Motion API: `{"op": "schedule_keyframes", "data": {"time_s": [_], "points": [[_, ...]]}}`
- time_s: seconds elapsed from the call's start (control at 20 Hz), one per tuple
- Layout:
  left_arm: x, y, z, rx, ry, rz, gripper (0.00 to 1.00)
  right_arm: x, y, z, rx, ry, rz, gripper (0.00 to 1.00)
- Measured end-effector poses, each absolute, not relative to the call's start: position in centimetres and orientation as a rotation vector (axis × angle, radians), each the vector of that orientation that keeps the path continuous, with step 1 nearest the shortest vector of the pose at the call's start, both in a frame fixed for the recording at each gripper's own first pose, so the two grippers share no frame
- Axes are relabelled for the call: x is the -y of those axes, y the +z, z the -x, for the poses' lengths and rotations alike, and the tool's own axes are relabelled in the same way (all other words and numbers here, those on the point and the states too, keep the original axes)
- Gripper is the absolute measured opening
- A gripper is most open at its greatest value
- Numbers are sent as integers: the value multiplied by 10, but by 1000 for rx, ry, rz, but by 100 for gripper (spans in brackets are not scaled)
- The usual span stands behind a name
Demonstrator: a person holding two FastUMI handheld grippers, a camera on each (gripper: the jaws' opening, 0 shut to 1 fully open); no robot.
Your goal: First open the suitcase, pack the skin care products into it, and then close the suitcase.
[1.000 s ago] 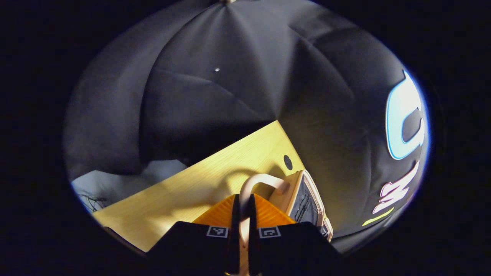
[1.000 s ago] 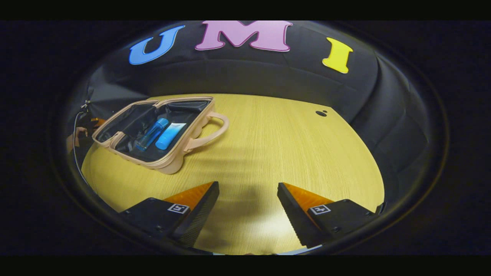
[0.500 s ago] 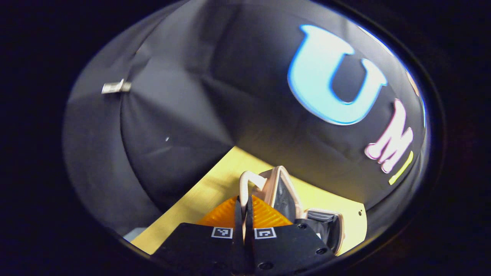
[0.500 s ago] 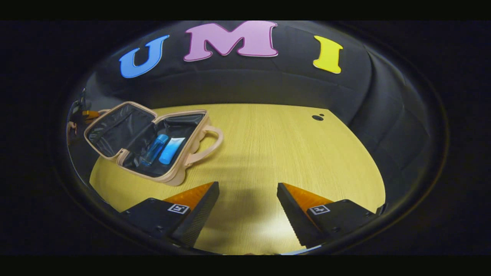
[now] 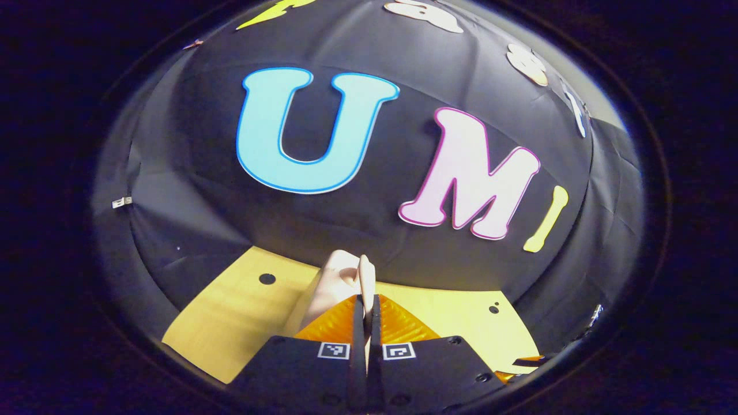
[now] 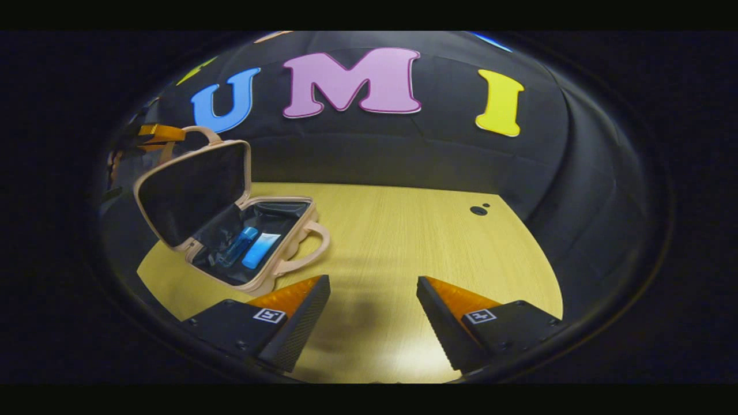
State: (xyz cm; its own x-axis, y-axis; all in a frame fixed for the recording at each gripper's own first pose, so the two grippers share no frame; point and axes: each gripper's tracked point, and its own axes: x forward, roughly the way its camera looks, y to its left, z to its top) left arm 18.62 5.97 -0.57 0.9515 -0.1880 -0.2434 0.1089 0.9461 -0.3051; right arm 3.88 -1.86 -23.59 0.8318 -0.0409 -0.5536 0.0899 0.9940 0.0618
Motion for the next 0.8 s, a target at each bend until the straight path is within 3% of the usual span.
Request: {"op": "schedule_keyframes", "data": {"time_s": [0.25,0.6,0.7,0.75,0.8], "points": [[66,-95,-186,-422,-254,214,6,46,-218,-35,-552,-38,-101,96],[129,-212,-185,-557,-255,-30,9,92,-212,-2,-533,-90,-87,96],[133,-211,-178,-550,-257,-22,19,102,-210,4,-525,-111,-93,96],[136,-209,-172,-533,-247,6,39,104,-206,6,-517,-120,-97,96],[136,-198,-166,-510,-242,35,47,108,-202,7,-506,-129,-101,96]]}}
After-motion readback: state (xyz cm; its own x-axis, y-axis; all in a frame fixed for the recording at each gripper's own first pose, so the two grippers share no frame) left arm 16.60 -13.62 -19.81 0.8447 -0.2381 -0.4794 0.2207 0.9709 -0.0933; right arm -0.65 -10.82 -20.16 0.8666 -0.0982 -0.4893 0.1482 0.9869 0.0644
